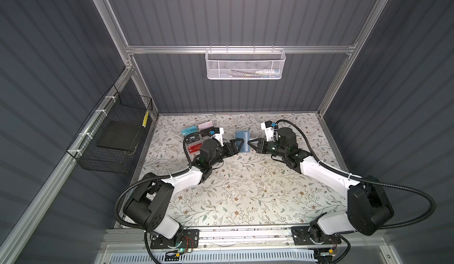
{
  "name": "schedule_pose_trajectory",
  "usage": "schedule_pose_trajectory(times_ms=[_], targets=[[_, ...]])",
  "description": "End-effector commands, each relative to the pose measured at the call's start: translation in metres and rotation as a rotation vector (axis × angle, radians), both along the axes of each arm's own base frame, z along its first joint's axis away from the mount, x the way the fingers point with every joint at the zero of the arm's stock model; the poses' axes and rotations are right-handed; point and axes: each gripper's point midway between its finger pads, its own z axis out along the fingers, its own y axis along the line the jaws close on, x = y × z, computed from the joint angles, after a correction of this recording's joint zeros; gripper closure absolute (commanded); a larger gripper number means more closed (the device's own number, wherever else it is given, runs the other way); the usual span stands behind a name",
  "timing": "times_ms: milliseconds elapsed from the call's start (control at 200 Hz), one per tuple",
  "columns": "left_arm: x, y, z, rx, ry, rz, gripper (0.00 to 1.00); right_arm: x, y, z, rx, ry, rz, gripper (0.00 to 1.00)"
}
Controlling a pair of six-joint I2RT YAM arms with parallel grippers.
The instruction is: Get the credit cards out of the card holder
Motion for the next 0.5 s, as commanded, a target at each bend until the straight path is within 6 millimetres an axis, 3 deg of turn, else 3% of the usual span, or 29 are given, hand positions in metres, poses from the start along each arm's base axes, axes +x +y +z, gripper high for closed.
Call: schedule_pose_trajectory(times_ms=[0,495], targets=[[0.0,-0.007,-0.007,0.035,0.002,-0.043,0.15,0.002,-0.001,0.014,-0.032,-0.046,-0.009,1.0],[-0.017,-0.011,0.003,0.047,-0.011,-0.093,0.12,0.006,-0.011,0.004,-0.211,-0.055,-0.094,1.0]])
